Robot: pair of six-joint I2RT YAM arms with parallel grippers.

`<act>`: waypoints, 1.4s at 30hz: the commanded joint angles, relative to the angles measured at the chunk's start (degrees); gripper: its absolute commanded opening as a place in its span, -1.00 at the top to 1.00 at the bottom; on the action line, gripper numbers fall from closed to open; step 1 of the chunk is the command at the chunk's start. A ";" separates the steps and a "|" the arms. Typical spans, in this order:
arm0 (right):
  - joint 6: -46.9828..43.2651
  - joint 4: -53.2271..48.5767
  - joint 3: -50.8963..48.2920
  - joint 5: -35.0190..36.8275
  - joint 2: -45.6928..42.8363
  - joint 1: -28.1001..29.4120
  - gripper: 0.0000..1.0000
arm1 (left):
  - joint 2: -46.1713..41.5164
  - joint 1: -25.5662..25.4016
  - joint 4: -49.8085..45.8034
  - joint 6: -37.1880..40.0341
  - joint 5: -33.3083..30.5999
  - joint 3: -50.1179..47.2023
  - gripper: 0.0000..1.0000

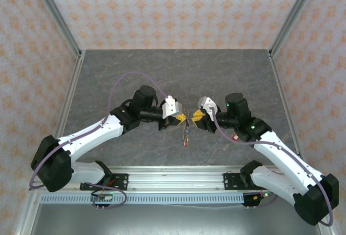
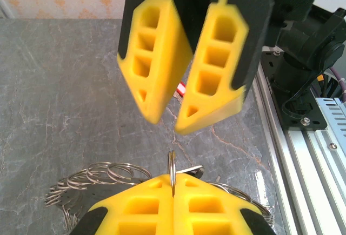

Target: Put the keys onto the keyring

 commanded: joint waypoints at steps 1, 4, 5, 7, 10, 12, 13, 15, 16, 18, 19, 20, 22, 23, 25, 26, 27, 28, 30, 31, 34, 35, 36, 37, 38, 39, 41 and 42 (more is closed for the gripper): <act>-3.42 1.17 1.77 -4.22 -0.17 0.19 0.52 | -1.18 -0.13 2.51 0.12 1.16 1.15 1.00; -3.89 3.63 1.56 -5.82 1.23 0.50 0.51 | -1.08 -0.11 2.00 0.12 1.71 1.47 1.00; -4.23 3.82 1.81 -5.96 1.84 0.60 0.51 | -1.05 -0.13 1.86 0.15 1.83 1.56 1.00; -4.97 3.89 2.23 -6.66 2.73 0.78 0.51 | -1.15 -0.11 1.58 0.23 1.90 1.74 1.00; -5.41 5.07 2.27 -6.38 3.57 0.95 0.50 | -1.10 -0.15 0.94 0.54 2.24 2.03 1.00; -5.40 5.72 2.27 -6.46 4.06 0.91 0.50 | -0.94 -0.18 0.58 0.67 2.55 2.29 1.00; -5.31 5.98 2.27 -6.68 4.25 0.90 0.50 | -0.80 -0.11 0.34 0.88 2.76 2.41 1.00; -4.92 6.90 2.18 -6.65 4.62 0.96 0.50 | -0.67 -0.19 0.06 1.04 3.04 2.69 1.00; -4.83 7.21 2.18 -6.73 4.72 1.01 0.50 | -0.62 -0.13 -0.13 1.10 3.04 2.74 1.00; -4.74 7.72 2.17 -6.78 5.05 0.98 0.51 | -0.62 -0.18 -0.39 1.29 3.25 2.91 1.00; -4.63 7.82 2.18 -6.89 5.24 0.98 0.51 | -0.65 -0.12 -0.62 1.41 3.30 2.95 1.00; -4.43 7.95 2.26 -7.06 5.56 1.05 0.54 | -0.59 -0.13 -0.69 1.47 3.39 3.03 1.00; -4.39 7.96 2.49 -7.39 6.10 1.05 0.58 | -0.61 -0.17 -0.80 1.48 3.50 3.02 1.00; -4.32 8.12 2.47 -7.50 6.34 0.97 0.64 | -0.61 -0.16 -0.84 1.47 3.52 3.03 1.00; -4.26 7.82 2.75 -8.40 6.64 0.97 0.74 | -0.65 -0.16 -1.20 1.58 3.48 3.19 1.00; -4.19 7.78 2.97 -8.58 6.87 0.97 0.75 | -0.62 -0.18 -1.44 1.78 3.42 3.25 1.00; -3.93 7.88 3.06 -8.75 6.92 1.03 0.77 | -0.60 -0.15 -1.87 1.95 3.18 3.28 1.00; -3.71 7.85 3.18 -8.78 6.86 0.99 0.79 | -0.70 -0.18 -2.34 2.23 2.81 3.29 1.00; -3.27 7.60 3.40 -8.20 6.61 1.09 0.85 | -0.80 -0.11 -3.07 2.66 1.98 3.31 0.96; -3.24 6.70 3.70 -7.86 6.47 1.07 0.90 | -0.84 -0.15 -3.52 2.89 1.45 3.29 0.88; -4.60 0.99 5.93 -4.88 6.57 1.48 1.00 | -0.72 -0.18 -6.60 4.61 -0.51 4.04 0.78; -5.19 -1.09 6.85 -4.00 6.78 1.78 1.00 | -0.64 -0.19 -7.68 5.23 -1.15 4.41 0.72; -6.11 -3.80 7.96 -3.11 7.12 2.08 1.00 | -0.41 -0.31 -9.05 6.13 -2.37 4.93 0.68; -7.00 -6.49 9.21 -2.19 7.55 2.44 1.00 | -0.15 -0.60 -10.79 7.19 -3.85 5.81 0.65; -7.50 -8.07 10.08 -1.46 7.91 2.89 1.00 | 0.15 -0.79 -12.36 8.16 -4.76 6.48 0.64; -7.64 -9.23 10.86 -0.55 8.29 3.32 1.00 | 0.48 -0.95 -13.59 8.93 -5.21 7.09 0.63; -7.68 -10.77 11.94 0.46 8.90 3.95 1.00 | 0.83 -1.07 -14.57 9.49 -5.65 7.69 0.62; -7.79 -11.81 12.69 0.83 9.20 4.27 1.00 | 0.93 -1.11 -14.38 9.60 -5.75 7.83 0.62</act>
